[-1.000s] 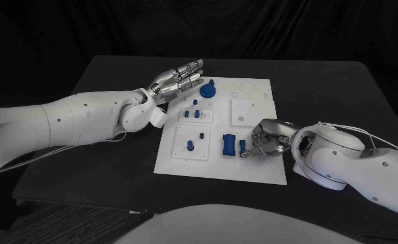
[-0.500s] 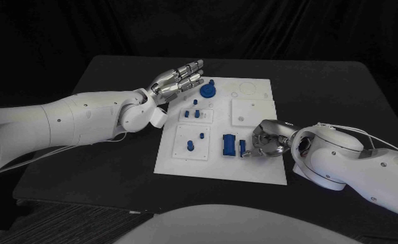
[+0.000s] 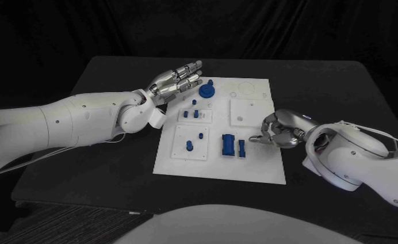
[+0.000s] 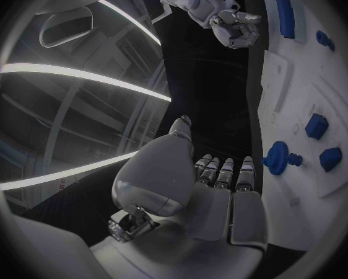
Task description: Assemble the parts on the task board
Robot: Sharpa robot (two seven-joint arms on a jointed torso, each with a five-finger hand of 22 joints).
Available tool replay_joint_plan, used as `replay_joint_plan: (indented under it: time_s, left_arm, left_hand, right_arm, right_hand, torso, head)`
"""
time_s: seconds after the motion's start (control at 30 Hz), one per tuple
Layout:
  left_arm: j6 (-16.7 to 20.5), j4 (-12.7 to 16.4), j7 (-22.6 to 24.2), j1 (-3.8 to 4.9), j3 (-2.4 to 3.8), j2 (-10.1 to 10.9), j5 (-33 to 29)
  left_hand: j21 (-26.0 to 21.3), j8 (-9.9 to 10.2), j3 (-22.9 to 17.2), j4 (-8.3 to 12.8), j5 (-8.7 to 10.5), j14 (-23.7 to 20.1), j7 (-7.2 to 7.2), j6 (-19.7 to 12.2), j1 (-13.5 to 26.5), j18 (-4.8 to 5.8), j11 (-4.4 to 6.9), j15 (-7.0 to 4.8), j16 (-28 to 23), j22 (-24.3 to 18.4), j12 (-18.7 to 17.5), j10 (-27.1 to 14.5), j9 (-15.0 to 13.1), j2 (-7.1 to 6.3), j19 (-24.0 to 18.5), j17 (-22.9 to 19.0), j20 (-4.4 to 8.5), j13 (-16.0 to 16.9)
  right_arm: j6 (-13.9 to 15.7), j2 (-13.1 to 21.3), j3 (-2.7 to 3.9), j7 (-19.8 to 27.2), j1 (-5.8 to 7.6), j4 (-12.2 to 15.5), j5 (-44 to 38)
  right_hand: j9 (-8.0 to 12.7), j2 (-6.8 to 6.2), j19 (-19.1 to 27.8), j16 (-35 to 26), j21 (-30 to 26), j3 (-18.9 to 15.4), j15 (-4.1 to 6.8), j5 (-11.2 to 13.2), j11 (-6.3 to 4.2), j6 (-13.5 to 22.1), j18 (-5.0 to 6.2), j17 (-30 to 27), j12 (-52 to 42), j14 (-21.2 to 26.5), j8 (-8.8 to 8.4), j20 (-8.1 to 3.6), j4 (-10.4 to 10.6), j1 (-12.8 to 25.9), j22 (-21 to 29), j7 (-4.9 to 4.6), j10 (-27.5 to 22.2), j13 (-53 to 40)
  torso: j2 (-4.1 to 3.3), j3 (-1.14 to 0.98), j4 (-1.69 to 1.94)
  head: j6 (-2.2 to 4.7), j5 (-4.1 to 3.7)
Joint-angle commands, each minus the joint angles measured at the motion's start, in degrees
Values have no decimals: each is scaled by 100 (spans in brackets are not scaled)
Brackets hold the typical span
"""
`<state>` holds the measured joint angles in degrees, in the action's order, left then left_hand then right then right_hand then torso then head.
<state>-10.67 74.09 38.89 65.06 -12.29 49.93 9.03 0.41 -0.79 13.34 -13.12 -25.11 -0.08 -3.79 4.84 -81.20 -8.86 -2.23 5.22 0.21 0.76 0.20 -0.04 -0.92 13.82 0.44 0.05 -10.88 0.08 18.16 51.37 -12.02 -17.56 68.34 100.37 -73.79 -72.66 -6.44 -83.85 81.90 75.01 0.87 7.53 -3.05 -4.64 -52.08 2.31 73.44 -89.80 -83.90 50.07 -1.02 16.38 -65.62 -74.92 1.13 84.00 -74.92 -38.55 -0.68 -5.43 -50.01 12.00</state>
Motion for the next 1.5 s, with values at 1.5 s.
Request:
replay_joint_plan:
  time_s: [1.5]
  left_arm:
    - [2709,777,-441,-286,597,-245,-438]
  left_hand:
    - [-41,79,-907,799,1844,8,379,-484,5679,886,223,-522,-21,-76,-20,4,92,-946,-44,-5,1088,-8]
  right_arm:
    - [2127,-316,873,4535,-571,-884,6406]
  right_hand:
    - [6851,644,8385,-8190,-7501,-505,-753,305,464,4202,173,-7344,8569,7832,-5007,579,-1110,4465,7492,-113,-7759,7492]
  torso:
    - [627,61,411]
  head:
    - [1235,-927]
